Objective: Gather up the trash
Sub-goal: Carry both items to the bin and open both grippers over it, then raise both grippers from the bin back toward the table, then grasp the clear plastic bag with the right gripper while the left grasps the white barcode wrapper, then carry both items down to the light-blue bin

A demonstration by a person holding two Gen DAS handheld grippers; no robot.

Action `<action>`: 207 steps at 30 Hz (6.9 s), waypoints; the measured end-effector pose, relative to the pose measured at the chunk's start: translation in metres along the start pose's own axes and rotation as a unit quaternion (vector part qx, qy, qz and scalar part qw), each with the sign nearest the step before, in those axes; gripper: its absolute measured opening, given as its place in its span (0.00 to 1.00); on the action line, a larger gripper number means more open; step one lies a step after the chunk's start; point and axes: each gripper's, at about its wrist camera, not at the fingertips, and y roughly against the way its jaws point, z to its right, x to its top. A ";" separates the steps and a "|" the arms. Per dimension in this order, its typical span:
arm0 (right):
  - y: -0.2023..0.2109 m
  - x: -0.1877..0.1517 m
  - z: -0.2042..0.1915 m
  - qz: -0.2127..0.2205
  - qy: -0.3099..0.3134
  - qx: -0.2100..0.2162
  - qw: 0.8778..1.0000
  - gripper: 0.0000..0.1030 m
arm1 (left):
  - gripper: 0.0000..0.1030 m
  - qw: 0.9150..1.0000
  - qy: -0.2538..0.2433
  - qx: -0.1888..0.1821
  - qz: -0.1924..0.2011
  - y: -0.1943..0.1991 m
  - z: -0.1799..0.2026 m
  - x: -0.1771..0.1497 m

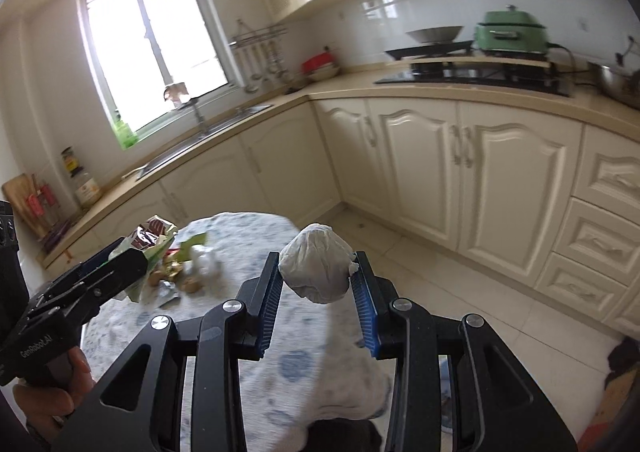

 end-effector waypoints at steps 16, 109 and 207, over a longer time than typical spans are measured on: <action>-0.042 -0.064 0.178 -0.086 -0.116 -0.117 0.983 0.34 | 0.62 0.975 0.011 -0.106 -0.192 -0.216 0.076 -0.015; -0.131 -0.013 -0.185 -0.061 0.136 0.059 0.987 1.00 | 0.99 0.955 0.116 0.267 -0.053 0.053 -0.122 -0.094; -0.069 -0.114 0.237 -0.158 -0.149 -0.140 0.966 0.36 | 0.05 0.946 0.000 -0.103 -0.306 -0.354 0.119 -0.042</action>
